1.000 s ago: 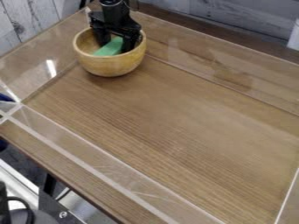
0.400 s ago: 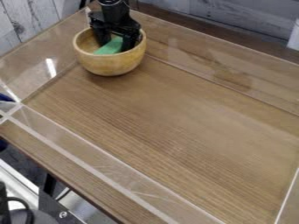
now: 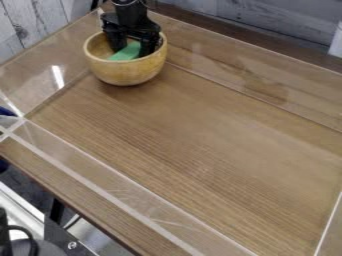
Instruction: Remove the green block from inside the brown bowl and put it on the table
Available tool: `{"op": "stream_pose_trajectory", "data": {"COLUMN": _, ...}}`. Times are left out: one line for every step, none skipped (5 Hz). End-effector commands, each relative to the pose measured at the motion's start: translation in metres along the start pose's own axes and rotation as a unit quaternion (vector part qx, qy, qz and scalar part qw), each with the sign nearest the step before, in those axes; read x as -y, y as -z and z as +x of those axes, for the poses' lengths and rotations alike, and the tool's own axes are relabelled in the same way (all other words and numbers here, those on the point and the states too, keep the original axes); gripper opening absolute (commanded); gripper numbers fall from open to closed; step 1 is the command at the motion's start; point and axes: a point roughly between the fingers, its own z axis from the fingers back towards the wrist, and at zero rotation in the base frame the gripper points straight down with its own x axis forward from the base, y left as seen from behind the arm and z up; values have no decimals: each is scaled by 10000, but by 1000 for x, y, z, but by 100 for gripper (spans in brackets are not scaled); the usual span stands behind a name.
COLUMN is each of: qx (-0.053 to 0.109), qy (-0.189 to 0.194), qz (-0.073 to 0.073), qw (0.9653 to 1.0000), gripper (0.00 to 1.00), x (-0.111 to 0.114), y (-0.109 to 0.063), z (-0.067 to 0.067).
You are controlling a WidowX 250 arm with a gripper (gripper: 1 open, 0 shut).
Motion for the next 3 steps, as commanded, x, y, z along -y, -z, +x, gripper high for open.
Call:
{"op": "stream_pose_trajectory", "data": {"qx": -34, "qy": 150, "qz": -102, "qw": 9998, "gripper": 100, "x": -3, "y": 23, "z": -6}}
{"op": "stream_pose_trajectory", "data": {"qx": -140, "qy": 83, "qz": -115, "qw": 9998, "gripper": 100, "x": 2, "y": 25, "z": -10}}
{"op": "stream_pose_trajectory", "data": {"qx": -250, "qy": 17, "qz": -128, "qw": 9996, "gripper": 100, "x": 8, "y": 27, "z": -11}}
